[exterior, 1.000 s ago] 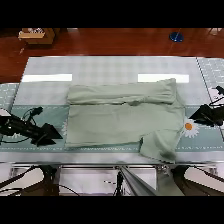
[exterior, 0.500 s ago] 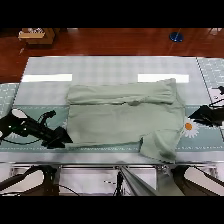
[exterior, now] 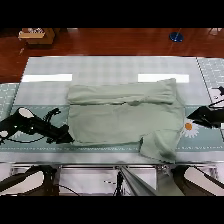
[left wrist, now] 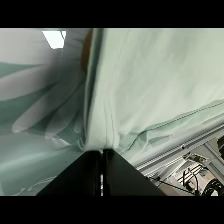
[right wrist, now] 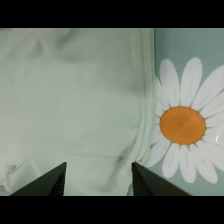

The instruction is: Fold the shirts.

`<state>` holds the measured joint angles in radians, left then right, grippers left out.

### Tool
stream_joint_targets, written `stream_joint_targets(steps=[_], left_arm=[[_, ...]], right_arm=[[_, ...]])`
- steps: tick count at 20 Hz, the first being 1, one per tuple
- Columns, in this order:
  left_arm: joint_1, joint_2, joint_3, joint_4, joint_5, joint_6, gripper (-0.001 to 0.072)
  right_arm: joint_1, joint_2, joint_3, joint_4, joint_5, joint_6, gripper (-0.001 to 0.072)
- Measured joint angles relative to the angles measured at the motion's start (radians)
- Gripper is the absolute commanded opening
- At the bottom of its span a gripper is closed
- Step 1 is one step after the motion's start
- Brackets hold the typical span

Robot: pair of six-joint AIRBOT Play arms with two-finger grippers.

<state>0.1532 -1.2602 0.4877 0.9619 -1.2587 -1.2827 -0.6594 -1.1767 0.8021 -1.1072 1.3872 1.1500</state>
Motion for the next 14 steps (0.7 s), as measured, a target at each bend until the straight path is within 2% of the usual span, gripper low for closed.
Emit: stream_joint_targets(steps=[6, 14], left_arm=[[-0.003, 0.0, 0.0, 0.005, -0.004, 0.011, 0.0023], [-0.003, 0.0, 0.0, 0.006, -0.006, 0.015, 0.0023]], right_arm=[[0.0, 0.001, -0.161, -0.031, 0.001, -0.026, 0.0483], [0.0, 0.002, -0.214, -0.071, -0.051, -0.021, 0.0462]])
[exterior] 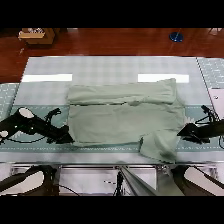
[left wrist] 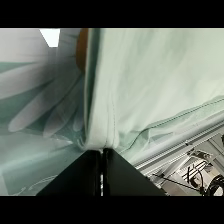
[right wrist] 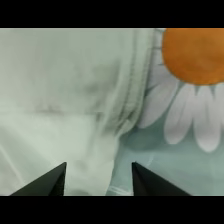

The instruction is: Fold the shirts.

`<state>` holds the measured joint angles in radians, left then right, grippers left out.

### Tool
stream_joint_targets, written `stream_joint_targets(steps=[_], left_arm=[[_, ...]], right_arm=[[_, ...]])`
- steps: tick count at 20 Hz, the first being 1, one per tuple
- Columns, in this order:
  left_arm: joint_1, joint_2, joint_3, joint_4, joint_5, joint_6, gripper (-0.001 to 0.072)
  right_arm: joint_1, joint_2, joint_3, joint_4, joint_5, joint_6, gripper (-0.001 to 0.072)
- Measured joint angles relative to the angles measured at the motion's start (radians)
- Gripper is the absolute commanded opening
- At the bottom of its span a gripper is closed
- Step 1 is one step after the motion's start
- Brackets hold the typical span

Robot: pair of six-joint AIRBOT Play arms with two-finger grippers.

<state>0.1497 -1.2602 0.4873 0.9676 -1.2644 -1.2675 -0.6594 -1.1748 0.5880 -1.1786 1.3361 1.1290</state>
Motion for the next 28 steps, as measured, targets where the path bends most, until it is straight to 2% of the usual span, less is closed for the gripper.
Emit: stream_joint_targets(steps=[2, 3, 5, 6, 12, 18, 21, 23, 25, 28], left_arm=[[0.0, 0.0, 0.0, -0.002, 0.0, 0.003, 0.0023], [0.0, 0.0, 0.0, -0.003, 0.0, 0.005, 0.0023], [0.0, 0.0, 0.0, -0.007, 0.003, 0.011, 0.0023], [0.0, 0.0, 0.0, -0.01, 0.005, 0.013, 0.0023], [0.0, 0.028, 0.021, -0.05, 0.06, 0.041, 0.0023], [0.0, 0.146, 0.144, -0.3, 0.03, 0.102, 0.0023], [0.0, 0.175, 0.218, -0.355, 0.029, 0.111, 0.0022], [0.004, 0.183, 0.256, -0.376, 0.049, 0.114, 0.0022], [0.015, 0.184, 0.28, -0.385, 0.107, 0.113, 0.0022], [0.027, 0.147, 0.297, -0.393, 0.185, 0.1, 0.0022]], right_arm=[[0.0, 0.0, -0.03, 0.02, -0.023, 0.013, 0.0451], [0.0, 0.001, -0.047, 0.036, -0.032, 0.016, 0.0408], [0.0, 0.0, -0.082, 0.065, -0.082, 0.016, 0.0045], [-0.001, 0.0, -0.095, 0.088, -0.098, 0.016, 0.0023], [-0.001, 0.024, -0.064, 0.197, -0.108, -0.04, 0.0023], [0.025, 0.118, 0.108, 0.474, -0.084, -0.082, 0.0022], [0.097, 0.132, 0.205, 0.536, -0.149, -0.077, 0.0022], [0.151, 0.133, 0.254, 0.552, -0.252, -0.062, 0.0022], [0.191, 0.108, 0.296, 0.545, -0.357, -0.035, 0.0022], [0.222, 0.026, 0.35, 0.537, -0.435, -0.009, 0.0022]])
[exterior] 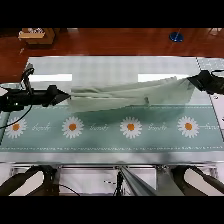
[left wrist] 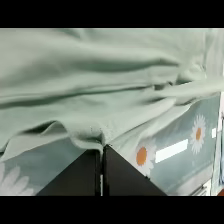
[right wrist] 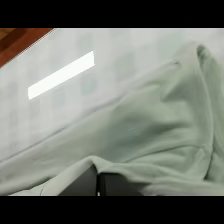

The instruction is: Fold the shirts.

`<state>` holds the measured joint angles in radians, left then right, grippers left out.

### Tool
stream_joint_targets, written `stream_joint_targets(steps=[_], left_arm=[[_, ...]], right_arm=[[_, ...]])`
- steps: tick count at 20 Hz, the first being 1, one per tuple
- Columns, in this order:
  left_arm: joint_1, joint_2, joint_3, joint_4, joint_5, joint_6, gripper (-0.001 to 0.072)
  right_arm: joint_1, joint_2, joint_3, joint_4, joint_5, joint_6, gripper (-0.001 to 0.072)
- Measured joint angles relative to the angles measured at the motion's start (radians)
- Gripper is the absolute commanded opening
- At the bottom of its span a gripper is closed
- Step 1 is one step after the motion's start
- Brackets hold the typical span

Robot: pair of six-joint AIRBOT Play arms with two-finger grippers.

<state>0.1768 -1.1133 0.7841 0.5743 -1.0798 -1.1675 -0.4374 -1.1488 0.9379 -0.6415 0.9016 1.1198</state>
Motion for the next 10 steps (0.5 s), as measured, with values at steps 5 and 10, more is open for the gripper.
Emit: stream_joint_targets(steps=[5, 10], left_arm=[[0.006, -0.17, 0.05, -0.006, 0.045, -0.011, 0.0022], [0.007, -0.356, 0.214, -0.007, 0.052, -0.014, 0.0023]], right_arm=[[0.076, -0.164, 0.085, 0.005, -0.093, 0.015, 0.0022], [0.138, -0.303, 0.179, 0.008, -0.191, 0.019, 0.0022]])
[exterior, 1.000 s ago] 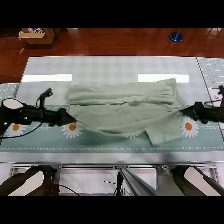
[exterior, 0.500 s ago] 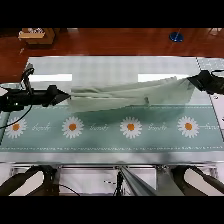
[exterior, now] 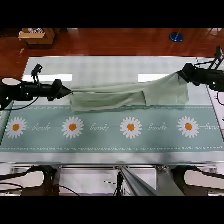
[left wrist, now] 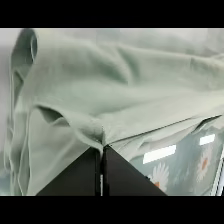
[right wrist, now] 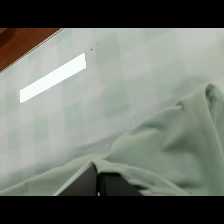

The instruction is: Fold the shirts.

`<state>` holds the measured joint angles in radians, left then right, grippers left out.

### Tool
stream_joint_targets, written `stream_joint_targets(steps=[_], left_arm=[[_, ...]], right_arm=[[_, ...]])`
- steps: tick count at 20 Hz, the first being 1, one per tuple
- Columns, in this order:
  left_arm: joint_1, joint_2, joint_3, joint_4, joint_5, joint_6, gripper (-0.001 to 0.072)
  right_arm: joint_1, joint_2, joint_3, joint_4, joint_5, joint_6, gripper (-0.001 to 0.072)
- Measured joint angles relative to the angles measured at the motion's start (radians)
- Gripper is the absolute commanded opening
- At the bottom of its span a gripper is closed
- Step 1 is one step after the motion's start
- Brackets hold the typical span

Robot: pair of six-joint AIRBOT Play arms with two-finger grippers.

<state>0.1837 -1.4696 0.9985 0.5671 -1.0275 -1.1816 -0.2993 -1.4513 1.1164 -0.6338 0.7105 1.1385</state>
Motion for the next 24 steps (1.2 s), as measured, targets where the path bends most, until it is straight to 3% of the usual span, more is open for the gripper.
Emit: stream_joint_targets(steps=[6, 8, 9, 11, 12, 15, 17, 19, 22, 24], left_arm=[[0.0, -0.175, 0.13, -0.001, -0.019, -0.015, 0.0023], [0.0, -0.219, 0.143, 0.0, -0.023, -0.019, 0.0049], [0.0, -0.237, 0.146, 0.001, -0.025, -0.02, 0.013], [0.001, -0.265, 0.151, 0.001, -0.028, -0.023, 0.0436], [0.005, -0.272, 0.154, -0.009, -0.043, -0.026, 0.0458], [0.045, -0.283, 0.177, 0.006, -0.076, -0.027, 0.0451], [0.1, -0.278, 0.208, 0.006, -0.129, -0.042, 0.0379], [0.156, -0.256, 0.238, 0.023, -0.177, -0.056, 0.0379], [0.208, -0.194, 0.264, 0.071, -0.219, -0.065, 0.0379], [0.22, -0.149, 0.271, 0.094, -0.23, -0.068, 0.0379]], right_arm=[[0.019, -0.111, 0.036, -0.002, -0.07, 0.002, 0.0028], [0.021, -0.134, 0.04, -0.002, -0.074, 0.002, 0.0137], [0.021, -0.141, 0.04, -0.002, -0.074, 0.002, 0.0154], [0.021, -0.148, 0.041, -0.001, -0.076, 0.002, 0.0189], [0.019, -0.147, 0.042, -0.001, -0.076, 0.002, 0.029], [-0.014, -0.114, 0.046, -0.01, -0.076, 0.0, 0.0316], [-0.057, -0.081, 0.066, -0.074, -0.053, 0.01, 0.032], [-0.103, -0.064, 0.118, -0.245, 0.03, 0.075, 0.0511], [-0.152, -0.055, 0.184, -0.526, 0.181, 0.168, 0.0542], [-0.182, -0.063, 0.205, -0.607, 0.253, 0.191, 0.0585]])
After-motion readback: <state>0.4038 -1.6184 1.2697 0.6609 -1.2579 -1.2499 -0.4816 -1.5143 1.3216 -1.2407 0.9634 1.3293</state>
